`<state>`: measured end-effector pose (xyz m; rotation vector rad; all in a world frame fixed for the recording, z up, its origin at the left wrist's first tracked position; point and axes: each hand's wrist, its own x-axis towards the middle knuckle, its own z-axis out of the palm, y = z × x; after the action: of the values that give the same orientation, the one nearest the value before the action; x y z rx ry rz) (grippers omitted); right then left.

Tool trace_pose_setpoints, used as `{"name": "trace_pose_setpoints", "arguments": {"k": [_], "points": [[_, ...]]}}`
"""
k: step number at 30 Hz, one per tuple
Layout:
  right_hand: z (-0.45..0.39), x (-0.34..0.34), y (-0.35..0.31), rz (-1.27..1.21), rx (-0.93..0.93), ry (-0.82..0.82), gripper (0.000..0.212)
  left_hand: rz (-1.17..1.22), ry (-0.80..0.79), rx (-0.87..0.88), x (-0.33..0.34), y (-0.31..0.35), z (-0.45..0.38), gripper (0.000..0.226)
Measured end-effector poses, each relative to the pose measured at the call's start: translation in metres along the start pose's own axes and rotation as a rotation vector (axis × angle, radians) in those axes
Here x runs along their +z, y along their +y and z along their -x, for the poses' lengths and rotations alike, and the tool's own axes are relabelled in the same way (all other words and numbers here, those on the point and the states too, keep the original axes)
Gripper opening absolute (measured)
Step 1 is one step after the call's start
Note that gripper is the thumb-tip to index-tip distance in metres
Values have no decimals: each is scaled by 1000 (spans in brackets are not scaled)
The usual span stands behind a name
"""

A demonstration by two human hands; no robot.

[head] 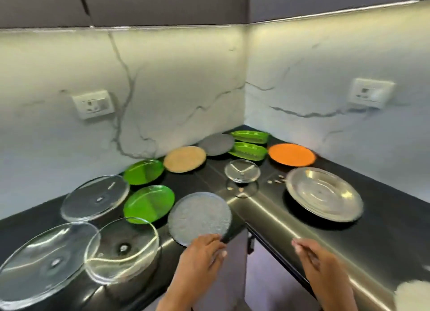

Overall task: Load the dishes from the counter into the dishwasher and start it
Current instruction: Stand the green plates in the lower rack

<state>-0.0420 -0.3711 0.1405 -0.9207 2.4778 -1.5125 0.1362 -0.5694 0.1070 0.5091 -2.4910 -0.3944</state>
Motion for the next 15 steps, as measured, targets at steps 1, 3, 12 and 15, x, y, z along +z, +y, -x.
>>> {"name": "trace_pose_setpoints", "arguments": {"k": [1,3,12,15], "points": [[-17,19,-2,1,-24,-54,36,-27,28,-64,-4,-22,-6,23],[-51,60,-7,25,-69,-148,35,-78,40,-200,-12,-72,-20,27],[-133,190,-41,31,-253,-430,14,-334,-399,-755,-22,-206,-84,42],[-142,207,-48,57,-273,-511,16,-351,-524,-765,-16,-222,-89,48]]}}
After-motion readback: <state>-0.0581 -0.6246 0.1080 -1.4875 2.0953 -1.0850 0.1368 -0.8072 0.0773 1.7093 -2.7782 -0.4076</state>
